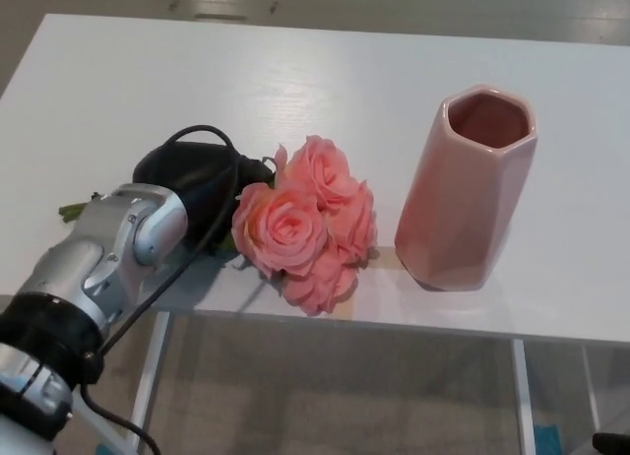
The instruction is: Use the left hand to pick up the rose and then lift and insert it into the pink vase.
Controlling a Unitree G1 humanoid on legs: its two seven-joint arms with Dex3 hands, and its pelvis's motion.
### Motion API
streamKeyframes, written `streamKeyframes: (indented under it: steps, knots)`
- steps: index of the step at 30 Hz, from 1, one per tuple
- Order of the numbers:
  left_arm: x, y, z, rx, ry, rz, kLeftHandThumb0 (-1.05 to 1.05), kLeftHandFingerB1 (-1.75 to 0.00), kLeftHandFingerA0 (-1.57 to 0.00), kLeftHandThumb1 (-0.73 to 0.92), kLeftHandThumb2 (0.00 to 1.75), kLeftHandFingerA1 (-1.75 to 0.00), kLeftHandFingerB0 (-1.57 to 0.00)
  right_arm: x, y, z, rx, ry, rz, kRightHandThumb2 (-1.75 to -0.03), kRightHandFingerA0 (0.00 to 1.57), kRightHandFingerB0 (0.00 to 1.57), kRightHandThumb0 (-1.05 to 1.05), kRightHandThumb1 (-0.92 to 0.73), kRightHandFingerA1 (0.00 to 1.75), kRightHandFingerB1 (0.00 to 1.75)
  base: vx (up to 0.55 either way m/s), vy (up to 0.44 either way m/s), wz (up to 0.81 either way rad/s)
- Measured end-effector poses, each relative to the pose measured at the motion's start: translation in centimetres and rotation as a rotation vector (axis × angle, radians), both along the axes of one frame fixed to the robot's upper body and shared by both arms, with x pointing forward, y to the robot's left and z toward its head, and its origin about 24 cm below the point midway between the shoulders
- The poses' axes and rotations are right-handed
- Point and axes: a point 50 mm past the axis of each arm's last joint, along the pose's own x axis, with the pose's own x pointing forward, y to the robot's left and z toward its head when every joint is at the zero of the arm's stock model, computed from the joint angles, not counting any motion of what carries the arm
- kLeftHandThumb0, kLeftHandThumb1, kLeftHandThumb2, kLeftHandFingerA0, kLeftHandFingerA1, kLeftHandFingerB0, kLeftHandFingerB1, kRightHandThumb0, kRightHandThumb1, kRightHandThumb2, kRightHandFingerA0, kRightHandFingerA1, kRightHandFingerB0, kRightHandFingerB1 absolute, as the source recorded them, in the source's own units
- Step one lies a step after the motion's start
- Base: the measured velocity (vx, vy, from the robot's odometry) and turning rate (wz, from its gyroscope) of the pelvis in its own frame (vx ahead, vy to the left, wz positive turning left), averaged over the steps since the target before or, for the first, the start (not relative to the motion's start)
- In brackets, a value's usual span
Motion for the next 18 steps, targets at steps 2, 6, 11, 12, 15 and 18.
streamKeyframes:
  steps: [2,6,11,12,15,18]
  knots:
    - [0.1,0.3,0.3,-0.056,-0.012,0.023,-0.21,-0.6,-0.66,0.74,0.64,-1.48,-0.85,0.0,0.0,0.0,0.0,0.0,0.0,-0.58,0.7,0.59,-0.32,-0.65,0.5,0.46,0.0,0.0,0.0]
    - [0.5,0.7,1.5,-0.225,-0.049,0.079,-0.22,-0.71,-0.68,0.76,0.62,-1.46,-0.82,0.0,0.0,0.0,0.0,0.0,0.002,-0.58,0.69,0.6,-0.32,-0.65,0.5,0.45,0.0,0.0,0.0]
    - [0.9,1.1,2.9,-0.424,-0.082,0.132,-0.19,-1.19,-0.83,0.82,0.64,-1.39,-0.64,0.0,0.1,0.0,-0.003,0.003,0.009,-0.57,0.7,0.6,-0.31,-0.65,0.5,0.45,0.0,0.0,0.0]
    - [1.0,1.2,3.4,-0.477,-0.091,0.141,-0.18,-1.21,-0.87,0.83,0.64,-1.4,-0.62,0.0,0.1,0.0,-0.004,0.003,0.01,-0.58,0.69,0.59,-0.32,-0.65,0.5,0.46,0.0,0.0,0.0]
    - [1.1,1.2,4.7,-0.586,-0.115,0.146,-0.16,-1.19,-0.94,0.84,0.65,-1.33,-0.63,0.0,0.1,0.0,-0.004,0.003,0.011,-0.58,0.69,0.59,-0.32,-0.65,0.5,0.45,0.0,0.0,0.0]
    - [1.2,1.2,6.1,-0.69,-0.137,0.138,-0.16,-1.16,-0.86,0.84,0.65,-1.39,-0.65,0.0,0.1,0.0,-0.004,0.003,0.011,-0.58,0.7,0.59,-0.3,-0.64,0.51,0.46,0.0,0.0,0.0]
